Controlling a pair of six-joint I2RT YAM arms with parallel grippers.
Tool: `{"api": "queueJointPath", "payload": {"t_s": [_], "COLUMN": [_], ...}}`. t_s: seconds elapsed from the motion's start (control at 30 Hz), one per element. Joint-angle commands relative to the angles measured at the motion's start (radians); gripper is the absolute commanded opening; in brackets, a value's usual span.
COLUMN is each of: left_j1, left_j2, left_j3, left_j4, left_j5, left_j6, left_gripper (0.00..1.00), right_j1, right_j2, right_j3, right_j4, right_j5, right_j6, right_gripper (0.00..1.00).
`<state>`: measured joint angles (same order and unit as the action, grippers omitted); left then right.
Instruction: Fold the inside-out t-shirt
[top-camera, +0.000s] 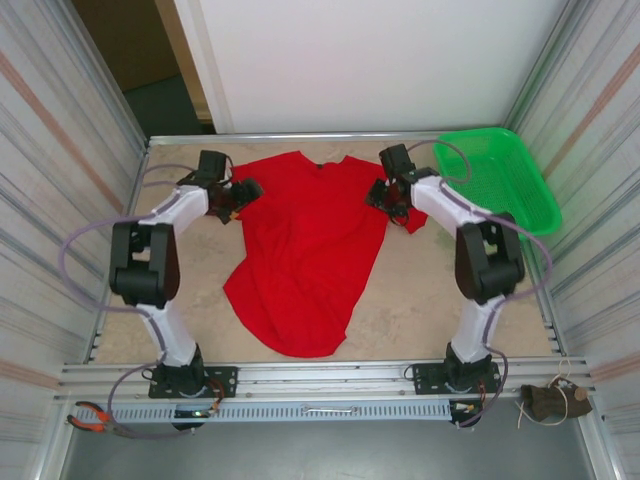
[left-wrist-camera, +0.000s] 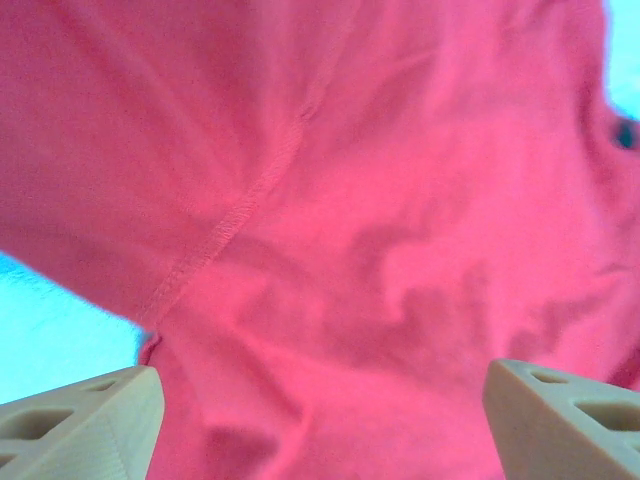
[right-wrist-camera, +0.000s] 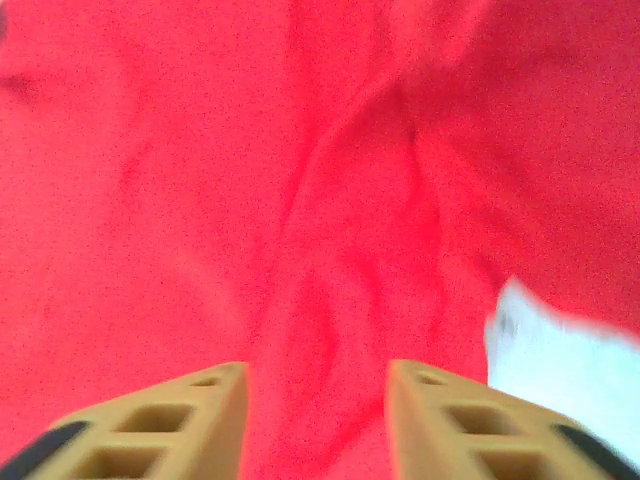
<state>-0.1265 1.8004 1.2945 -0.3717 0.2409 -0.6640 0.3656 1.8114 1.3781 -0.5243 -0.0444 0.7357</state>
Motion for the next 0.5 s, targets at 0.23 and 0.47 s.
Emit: {"api": "queueJointPath", "payload": {"t_s": [0.23, 0.47], "left_j1": [-0.008, -0.026], "left_j2": [-0.465, -0.621], "left_j3": [-0.482, -0.692], "left_j4": [-0.015, -0.020], "left_j5": [0.088, 0.078], "left_j6": [0.012, -0.023], "left_gripper": [0.84, 0.84], "right_j1": [0.281, 0.334], "right_j2": [-0.171, -0.027], "right_j3": [-0.323, -0.315], "right_j4": [0.122, 0.185], "right_j5": [0.047, 0.023], "right_j6": [0.194, 0.306], "right_gripper": [0.54, 0.51]}}
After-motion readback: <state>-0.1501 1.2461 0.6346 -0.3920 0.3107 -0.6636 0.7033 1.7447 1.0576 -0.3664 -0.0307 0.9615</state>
